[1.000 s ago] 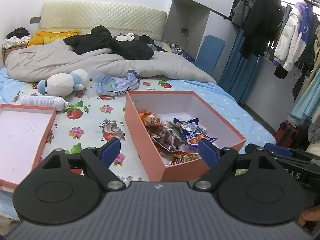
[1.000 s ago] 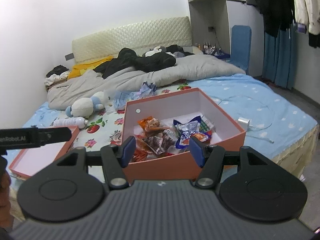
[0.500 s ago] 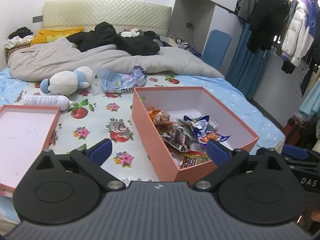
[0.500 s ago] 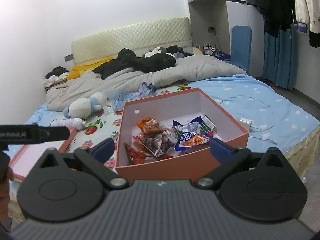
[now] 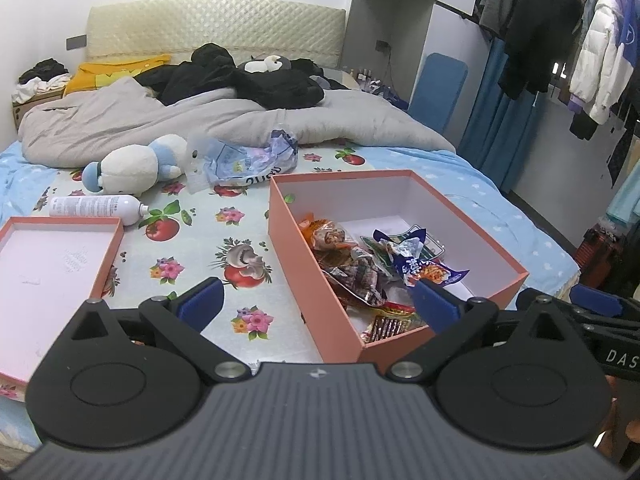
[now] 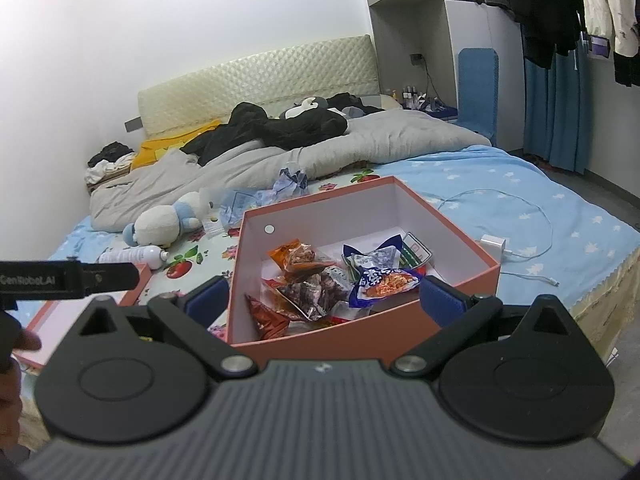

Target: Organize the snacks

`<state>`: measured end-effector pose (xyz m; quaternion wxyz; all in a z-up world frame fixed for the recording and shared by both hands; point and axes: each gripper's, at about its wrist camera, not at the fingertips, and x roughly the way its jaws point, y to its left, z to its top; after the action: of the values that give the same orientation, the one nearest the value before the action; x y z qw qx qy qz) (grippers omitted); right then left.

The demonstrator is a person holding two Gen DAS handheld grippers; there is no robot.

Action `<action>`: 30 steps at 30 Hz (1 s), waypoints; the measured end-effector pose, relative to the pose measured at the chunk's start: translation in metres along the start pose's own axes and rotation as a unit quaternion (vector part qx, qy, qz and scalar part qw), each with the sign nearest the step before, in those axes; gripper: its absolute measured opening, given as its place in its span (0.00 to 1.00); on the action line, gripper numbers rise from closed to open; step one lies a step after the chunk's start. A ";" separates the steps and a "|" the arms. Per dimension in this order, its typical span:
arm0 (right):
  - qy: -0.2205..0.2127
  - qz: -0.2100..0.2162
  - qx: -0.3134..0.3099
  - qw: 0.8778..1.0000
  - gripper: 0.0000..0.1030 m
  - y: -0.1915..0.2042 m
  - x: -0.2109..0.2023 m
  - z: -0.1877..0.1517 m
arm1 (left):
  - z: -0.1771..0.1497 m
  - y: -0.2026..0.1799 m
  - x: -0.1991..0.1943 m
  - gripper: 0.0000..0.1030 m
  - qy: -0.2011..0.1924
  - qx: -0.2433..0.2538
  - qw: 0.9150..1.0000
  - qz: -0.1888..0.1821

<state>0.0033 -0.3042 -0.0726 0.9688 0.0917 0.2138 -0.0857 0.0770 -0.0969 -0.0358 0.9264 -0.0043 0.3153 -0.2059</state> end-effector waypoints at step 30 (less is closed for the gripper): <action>0.001 0.001 0.012 1.000 1.00 -0.004 0.002 -0.003 | 0.000 -0.013 0.000 0.99 0.004 0.013 1.000 -0.003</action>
<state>0.0027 -0.3074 -0.0763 0.9675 0.1036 0.2137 -0.0870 0.0721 -0.1091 -0.0340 0.9244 0.0079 0.3163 -0.2133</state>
